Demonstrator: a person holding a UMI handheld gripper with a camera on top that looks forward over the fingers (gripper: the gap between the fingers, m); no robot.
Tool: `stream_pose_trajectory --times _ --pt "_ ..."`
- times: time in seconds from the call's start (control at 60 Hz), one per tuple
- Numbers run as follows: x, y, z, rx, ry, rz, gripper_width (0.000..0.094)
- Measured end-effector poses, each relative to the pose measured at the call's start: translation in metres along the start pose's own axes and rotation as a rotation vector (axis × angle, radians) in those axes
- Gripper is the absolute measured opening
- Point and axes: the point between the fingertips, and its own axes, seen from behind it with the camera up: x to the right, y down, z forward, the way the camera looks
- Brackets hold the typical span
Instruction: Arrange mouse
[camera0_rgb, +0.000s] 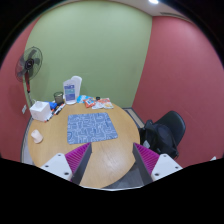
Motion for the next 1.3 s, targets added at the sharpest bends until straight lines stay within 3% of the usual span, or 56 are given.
stream_pose_trajectory --times 0.267,0.433,0.45,0.533,0.833,1.05,1.3 --pt "-0.035 0.061 0.02 -0.07 0.02 -0.035 0.0831" --pt "-0.107 0.116 0.019 -0.14 -0.075 -0.088 0.0829" --pt "-0.118 0.106 0.016 -0.176 -0.095 -0.095 0.0832" --pt "-0.171 0.138 0.024 -0.18 -0.17 -0.118 0.0833" --pt "-0.362 0.111 0.083 -0.123 -0.374 -0.127 0.0836" --pt "-0.435 0.09 0.14 -0.08 -0.403 -0.153 0.0837" --pt "-0.456 0.058 0.191 -0.042 -0.384 -0.189 0.0833"
